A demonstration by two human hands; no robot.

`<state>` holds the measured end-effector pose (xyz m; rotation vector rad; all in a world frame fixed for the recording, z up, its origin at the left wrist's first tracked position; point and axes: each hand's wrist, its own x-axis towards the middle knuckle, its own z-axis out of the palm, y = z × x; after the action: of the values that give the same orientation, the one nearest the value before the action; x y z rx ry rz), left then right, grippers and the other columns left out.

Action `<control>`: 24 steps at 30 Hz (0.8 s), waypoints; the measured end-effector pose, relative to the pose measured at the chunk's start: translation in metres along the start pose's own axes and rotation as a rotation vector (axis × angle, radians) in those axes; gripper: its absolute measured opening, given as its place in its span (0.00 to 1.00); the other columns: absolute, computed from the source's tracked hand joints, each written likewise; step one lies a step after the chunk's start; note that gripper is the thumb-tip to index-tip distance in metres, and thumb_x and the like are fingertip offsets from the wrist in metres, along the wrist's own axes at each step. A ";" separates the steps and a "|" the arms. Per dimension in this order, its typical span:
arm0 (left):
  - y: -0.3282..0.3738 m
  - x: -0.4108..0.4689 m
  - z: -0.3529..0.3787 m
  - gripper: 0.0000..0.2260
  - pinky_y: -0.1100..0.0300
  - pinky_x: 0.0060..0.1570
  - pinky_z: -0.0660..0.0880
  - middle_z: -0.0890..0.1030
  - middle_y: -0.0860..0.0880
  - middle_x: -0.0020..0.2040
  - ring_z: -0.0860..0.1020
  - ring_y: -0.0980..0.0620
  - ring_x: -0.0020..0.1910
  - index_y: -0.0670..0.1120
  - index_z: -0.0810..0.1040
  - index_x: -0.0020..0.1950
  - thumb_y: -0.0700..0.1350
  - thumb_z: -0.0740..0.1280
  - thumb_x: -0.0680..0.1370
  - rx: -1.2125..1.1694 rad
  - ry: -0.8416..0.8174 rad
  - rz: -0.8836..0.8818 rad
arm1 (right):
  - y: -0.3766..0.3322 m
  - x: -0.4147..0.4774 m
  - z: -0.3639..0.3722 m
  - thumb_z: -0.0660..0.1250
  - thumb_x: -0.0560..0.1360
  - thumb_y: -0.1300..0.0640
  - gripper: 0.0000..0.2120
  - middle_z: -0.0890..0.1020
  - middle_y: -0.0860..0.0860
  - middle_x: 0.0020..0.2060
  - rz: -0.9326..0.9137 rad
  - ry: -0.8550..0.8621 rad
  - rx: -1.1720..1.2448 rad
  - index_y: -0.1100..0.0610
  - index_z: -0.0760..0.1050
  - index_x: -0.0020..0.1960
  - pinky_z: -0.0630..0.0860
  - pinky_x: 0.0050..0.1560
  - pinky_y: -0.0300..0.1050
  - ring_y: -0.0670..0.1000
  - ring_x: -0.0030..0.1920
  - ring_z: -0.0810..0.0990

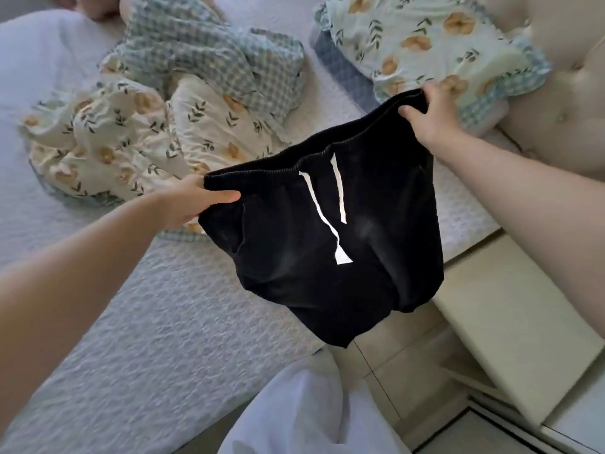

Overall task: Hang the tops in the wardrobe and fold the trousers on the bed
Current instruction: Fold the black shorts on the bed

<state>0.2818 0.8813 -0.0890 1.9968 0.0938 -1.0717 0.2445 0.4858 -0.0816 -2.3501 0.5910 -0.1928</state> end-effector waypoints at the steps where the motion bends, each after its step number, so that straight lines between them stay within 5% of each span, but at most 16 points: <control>1: -0.005 0.011 -0.007 0.18 0.46 0.67 0.72 0.85 0.47 0.55 0.81 0.45 0.57 0.51 0.82 0.57 0.55 0.76 0.71 -0.013 0.032 -0.013 | -0.001 0.010 0.014 0.64 0.79 0.56 0.07 0.72 0.49 0.45 -0.010 -0.005 -0.001 0.56 0.67 0.51 0.63 0.45 0.38 0.49 0.48 0.71; 7: -0.019 0.074 -0.040 0.03 0.54 0.49 0.80 0.85 0.51 0.49 0.83 0.50 0.50 0.54 0.80 0.52 0.49 0.67 0.80 -0.139 0.209 0.056 | -0.018 0.071 0.090 0.62 0.80 0.57 0.11 0.75 0.52 0.53 -0.036 -0.013 0.023 0.61 0.70 0.60 0.64 0.51 0.40 0.49 0.51 0.72; 10: -0.019 0.106 -0.070 0.04 0.52 0.49 0.80 0.84 0.51 0.50 0.82 0.50 0.49 0.56 0.79 0.51 0.49 0.65 0.81 -0.112 0.283 0.074 | -0.029 0.106 0.128 0.62 0.80 0.58 0.09 0.75 0.51 0.48 -0.074 -0.046 0.007 0.62 0.71 0.57 0.65 0.48 0.41 0.52 0.51 0.74; 14: -0.010 0.147 -0.129 0.03 0.54 0.45 0.79 0.83 0.52 0.48 0.82 0.51 0.47 0.56 0.78 0.48 0.49 0.67 0.80 -0.115 0.374 0.062 | -0.047 0.160 0.179 0.61 0.81 0.55 0.09 0.77 0.57 0.58 -0.094 -0.111 0.006 0.58 0.70 0.58 0.68 0.51 0.46 0.57 0.58 0.75; 19: 0.001 0.206 -0.209 0.05 0.56 0.45 0.77 0.82 0.52 0.49 0.81 0.52 0.46 0.54 0.79 0.55 0.50 0.68 0.79 -0.125 0.495 0.118 | -0.094 0.232 0.239 0.62 0.80 0.54 0.06 0.73 0.50 0.52 -0.148 -0.063 0.054 0.53 0.69 0.56 0.70 0.53 0.46 0.50 0.54 0.72; 21: 0.006 0.230 -0.237 0.06 0.58 0.45 0.76 0.81 0.53 0.47 0.80 0.53 0.44 0.53 0.78 0.56 0.51 0.68 0.79 -0.116 0.592 0.153 | -0.120 0.261 0.261 0.62 0.80 0.54 0.10 0.72 0.48 0.53 -0.142 -0.013 0.116 0.51 0.70 0.61 0.71 0.62 0.44 0.47 0.55 0.71; 24: 0.008 0.269 -0.265 0.12 0.56 0.48 0.74 0.80 0.51 0.49 0.79 0.50 0.47 0.50 0.78 0.61 0.52 0.67 0.80 -0.177 0.793 0.184 | -0.153 0.304 0.293 0.64 0.79 0.51 0.20 0.75 0.50 0.58 -0.136 0.058 0.178 0.57 0.70 0.67 0.69 0.60 0.37 0.48 0.59 0.74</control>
<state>0.6269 0.9818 -0.2026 2.1025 0.3967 -0.1061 0.6548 0.6195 -0.2064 -2.2181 0.4230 -0.3619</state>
